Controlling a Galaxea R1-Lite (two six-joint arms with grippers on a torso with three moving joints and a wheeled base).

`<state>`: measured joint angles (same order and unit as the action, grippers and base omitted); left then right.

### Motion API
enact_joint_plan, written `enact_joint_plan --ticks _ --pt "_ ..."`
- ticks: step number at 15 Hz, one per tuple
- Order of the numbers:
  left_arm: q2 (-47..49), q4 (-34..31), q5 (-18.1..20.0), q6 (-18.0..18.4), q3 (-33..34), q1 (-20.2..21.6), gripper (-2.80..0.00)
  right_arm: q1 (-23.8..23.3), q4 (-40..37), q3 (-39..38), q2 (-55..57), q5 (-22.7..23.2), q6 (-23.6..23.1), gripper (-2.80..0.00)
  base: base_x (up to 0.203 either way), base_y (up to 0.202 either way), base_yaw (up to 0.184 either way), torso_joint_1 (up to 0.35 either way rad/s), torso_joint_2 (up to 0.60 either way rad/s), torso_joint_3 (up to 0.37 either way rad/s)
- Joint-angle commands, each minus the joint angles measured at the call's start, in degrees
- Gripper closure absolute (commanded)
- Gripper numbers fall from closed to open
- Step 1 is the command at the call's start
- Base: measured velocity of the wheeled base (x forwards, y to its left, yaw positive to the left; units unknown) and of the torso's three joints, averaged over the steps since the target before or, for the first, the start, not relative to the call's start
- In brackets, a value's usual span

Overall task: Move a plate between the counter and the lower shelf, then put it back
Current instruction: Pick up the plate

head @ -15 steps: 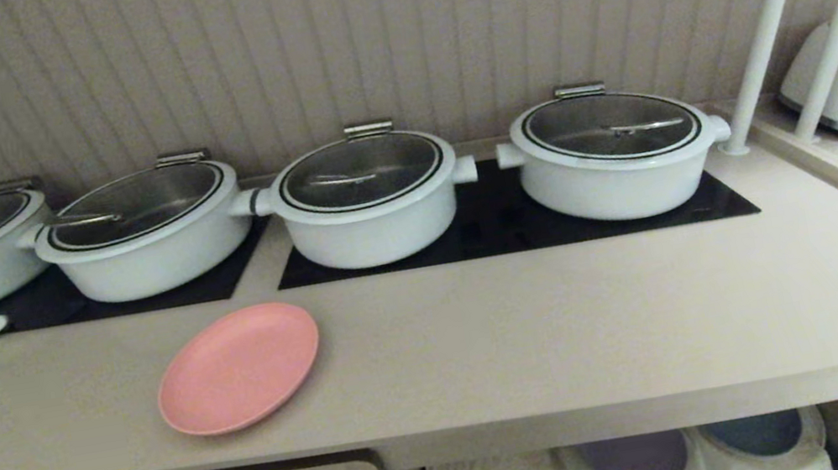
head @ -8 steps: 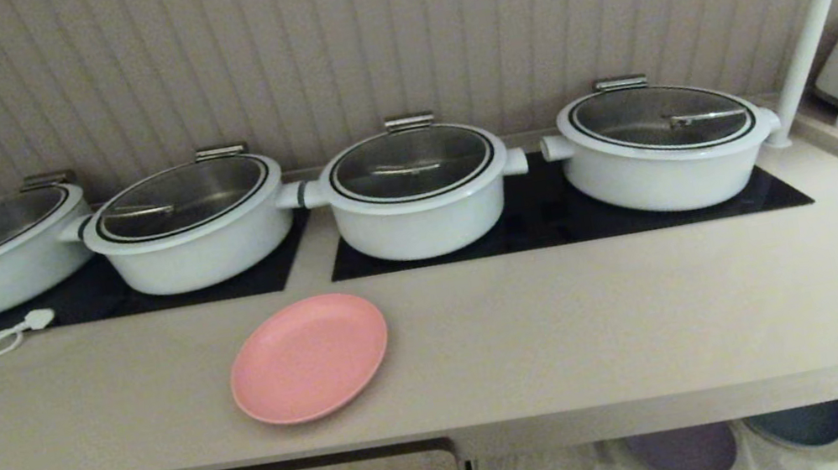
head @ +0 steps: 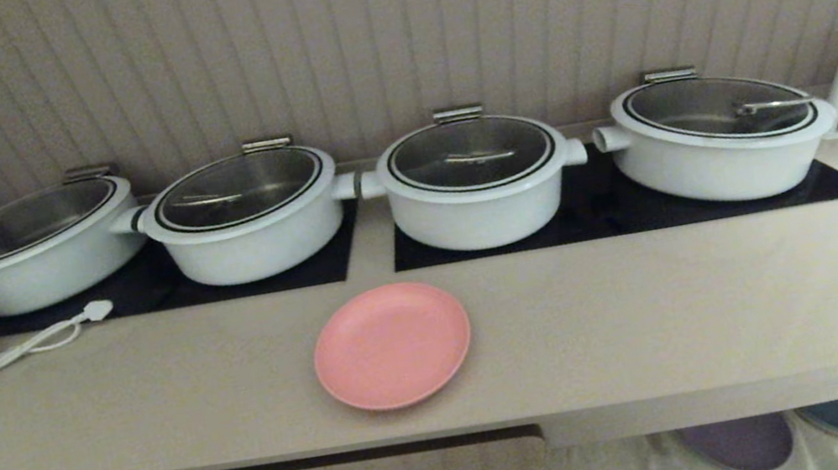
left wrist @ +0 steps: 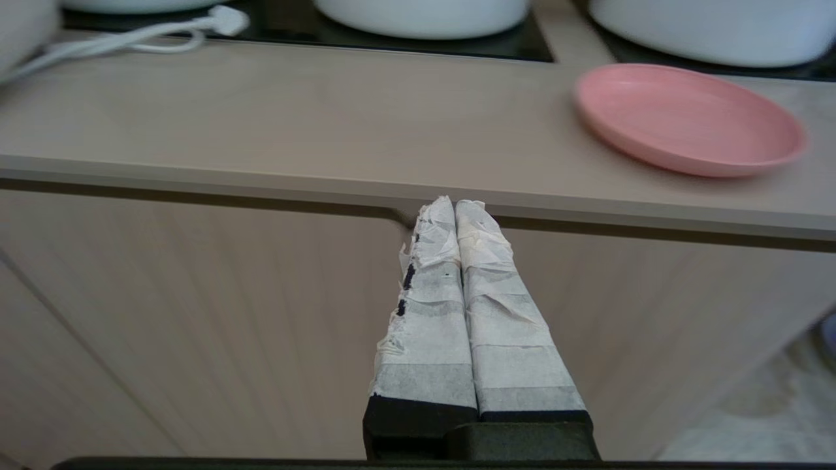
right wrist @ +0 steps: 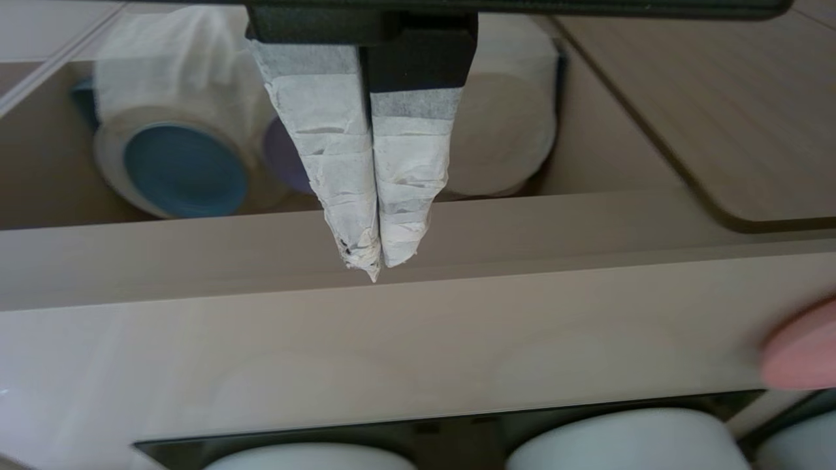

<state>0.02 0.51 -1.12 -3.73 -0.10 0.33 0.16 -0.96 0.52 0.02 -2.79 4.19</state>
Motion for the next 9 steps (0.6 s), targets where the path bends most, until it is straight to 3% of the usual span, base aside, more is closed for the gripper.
enact_joint_plan --ticks 1,9 --pt "0.06 0.02 -0.11 -0.05 0.01 0.02 0.0 0.02 0.0 0.0 -0.02 -0.02 0.03 0.0 0.0 0.199 0.0 0.002 0.0 0.002" --pt "0.06 0.02 -0.11 -0.05 0.01 0.02 0.0 0.02 0.0 0.0 -0.02 -0.02 0.03 0.0 0.0 0.196 0.0 0.0 0.0 0.005"
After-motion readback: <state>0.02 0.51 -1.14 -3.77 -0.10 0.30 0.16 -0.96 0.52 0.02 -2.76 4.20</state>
